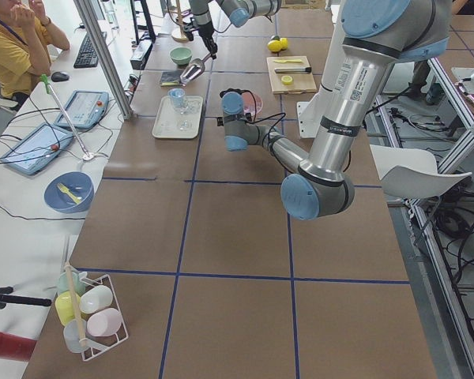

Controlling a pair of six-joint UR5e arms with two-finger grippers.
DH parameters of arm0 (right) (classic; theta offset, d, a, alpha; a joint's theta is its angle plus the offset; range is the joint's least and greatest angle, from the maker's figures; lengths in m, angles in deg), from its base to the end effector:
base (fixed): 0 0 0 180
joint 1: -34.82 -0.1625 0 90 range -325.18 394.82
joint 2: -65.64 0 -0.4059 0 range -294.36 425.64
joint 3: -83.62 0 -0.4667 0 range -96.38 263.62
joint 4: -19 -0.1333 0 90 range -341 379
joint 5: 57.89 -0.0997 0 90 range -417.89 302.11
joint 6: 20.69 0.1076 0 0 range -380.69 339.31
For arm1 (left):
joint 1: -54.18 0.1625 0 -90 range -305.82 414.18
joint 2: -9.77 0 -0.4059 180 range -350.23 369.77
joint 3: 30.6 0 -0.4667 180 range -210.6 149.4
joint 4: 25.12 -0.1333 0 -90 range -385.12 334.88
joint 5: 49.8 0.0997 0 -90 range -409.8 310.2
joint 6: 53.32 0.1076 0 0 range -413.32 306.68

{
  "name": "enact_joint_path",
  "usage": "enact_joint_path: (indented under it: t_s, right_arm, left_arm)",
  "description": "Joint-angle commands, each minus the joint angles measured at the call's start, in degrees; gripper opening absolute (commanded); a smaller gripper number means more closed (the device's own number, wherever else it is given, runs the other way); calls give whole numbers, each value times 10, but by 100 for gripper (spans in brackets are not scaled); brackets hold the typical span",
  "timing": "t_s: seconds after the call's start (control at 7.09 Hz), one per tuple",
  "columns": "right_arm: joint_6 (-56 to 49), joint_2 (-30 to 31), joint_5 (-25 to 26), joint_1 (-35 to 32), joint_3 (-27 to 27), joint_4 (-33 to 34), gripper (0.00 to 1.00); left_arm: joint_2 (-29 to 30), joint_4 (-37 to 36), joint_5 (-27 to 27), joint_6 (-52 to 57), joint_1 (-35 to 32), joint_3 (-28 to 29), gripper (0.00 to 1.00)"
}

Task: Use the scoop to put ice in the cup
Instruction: 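Carry the scoop to the light-blue cup on the tray and tip ice in, then move the empty scoop back toward the table while the left arm withdraws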

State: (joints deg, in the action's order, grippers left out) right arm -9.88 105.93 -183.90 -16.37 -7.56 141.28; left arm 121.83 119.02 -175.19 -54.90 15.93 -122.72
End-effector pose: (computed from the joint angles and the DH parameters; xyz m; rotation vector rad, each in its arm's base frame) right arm -0.4006 -0.6098 0.1135 0.0240 -0.7069 -0.5705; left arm 0.4934 -0.4794 0.2676 1.0063 1.1198 1.1348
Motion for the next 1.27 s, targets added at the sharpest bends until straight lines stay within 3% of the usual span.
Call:
enact_joint_path:
  t_s: [0.0, 0.42, 0.7, 1.13]
  right_arm:
    - [-30, -47, 0, -5, 39, 58, 0]
    - [-34, -43, -6, -8, 37, 64, 0]
    - [15, 91, -19, -20, -103, 35, 0]
    - [121, 257, -10, -38, -203, -72, 0]
  left_arm:
    - [0, 0, 1, 0, 0, -1, 100]
    - [-1, 0, 1, 0, -1, 0, 100]
    - [-4, 0, 0, 2, -12, -3, 100]
    - [-34, 0, -23, 4, -59, -2, 100]
